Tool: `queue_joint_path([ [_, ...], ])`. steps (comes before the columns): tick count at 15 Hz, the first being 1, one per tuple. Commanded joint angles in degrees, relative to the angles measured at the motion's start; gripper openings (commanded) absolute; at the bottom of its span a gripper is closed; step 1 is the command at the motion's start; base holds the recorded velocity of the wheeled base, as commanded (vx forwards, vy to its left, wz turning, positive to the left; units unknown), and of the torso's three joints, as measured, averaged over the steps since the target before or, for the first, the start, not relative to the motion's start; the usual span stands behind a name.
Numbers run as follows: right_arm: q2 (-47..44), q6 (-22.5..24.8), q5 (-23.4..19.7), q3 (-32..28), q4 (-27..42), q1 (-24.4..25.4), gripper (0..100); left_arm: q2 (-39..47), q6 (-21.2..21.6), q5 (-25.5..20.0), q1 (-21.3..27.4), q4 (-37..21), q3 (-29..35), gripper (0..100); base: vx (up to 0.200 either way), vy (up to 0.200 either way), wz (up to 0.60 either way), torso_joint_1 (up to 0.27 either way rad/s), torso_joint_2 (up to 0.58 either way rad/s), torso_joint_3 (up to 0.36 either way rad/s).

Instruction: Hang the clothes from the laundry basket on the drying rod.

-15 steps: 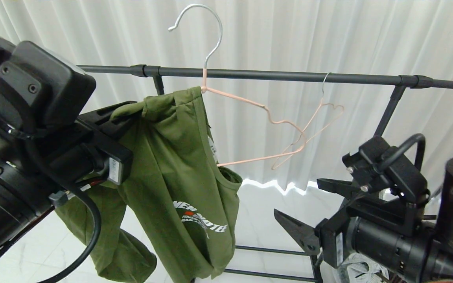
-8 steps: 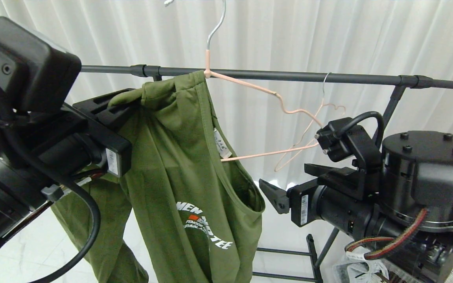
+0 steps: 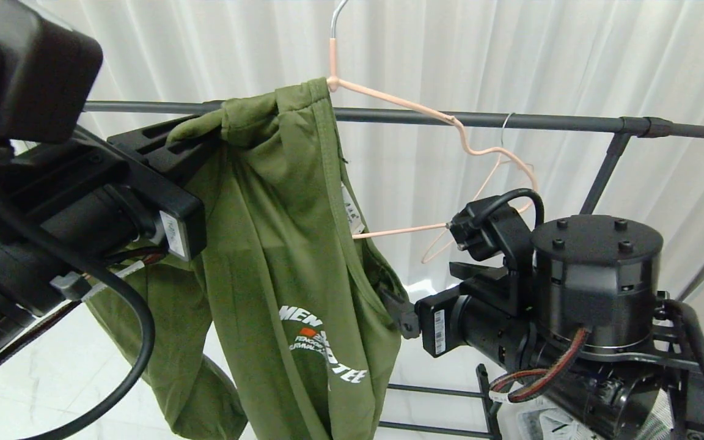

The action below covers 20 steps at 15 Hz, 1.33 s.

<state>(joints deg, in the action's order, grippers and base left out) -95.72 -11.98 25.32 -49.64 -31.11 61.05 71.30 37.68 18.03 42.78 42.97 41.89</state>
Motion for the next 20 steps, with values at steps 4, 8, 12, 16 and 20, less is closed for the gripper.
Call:
queue_joint_path([
  [4,-1.1,-0.3,0.1,0.4,0.1,-0.6,100,0.1,0.0,0.1,0.0,0.0,0.1,0,0.0,0.0,0.0,0.0,0.0,0.0],
  [8,-1.6,-0.2,2.0,2.4,0.3,-5.4,100,-0.1,-0.1,0.1,-0.2,0.1,0.4,0,0.0,0.0,0.0,0.0,0.0,0.0],
  [12,1.2,0.1,3.6,5.9,0.3,-13.7,100,0.3,0.6,0.3,-6.0,0.0,-0.1,0,0.0,0.0,0.0,0.0,0.0,0.0],
  [16,6.8,1.9,3.2,5.9,2.0,-20.4,100,-0.1,2.7,0.3,-9.4,0.1,-7.5,0,0.0,0.0,0.0,0.0,0.0,0.0],
  [20,12.0,2.1,2.8,5.5,6.5,-20.2,100,-0.2,2.7,0.3,-9.4,0.1,-12.1,0,0.0,0.0,0.0,0.0,0.0,0.0],
])
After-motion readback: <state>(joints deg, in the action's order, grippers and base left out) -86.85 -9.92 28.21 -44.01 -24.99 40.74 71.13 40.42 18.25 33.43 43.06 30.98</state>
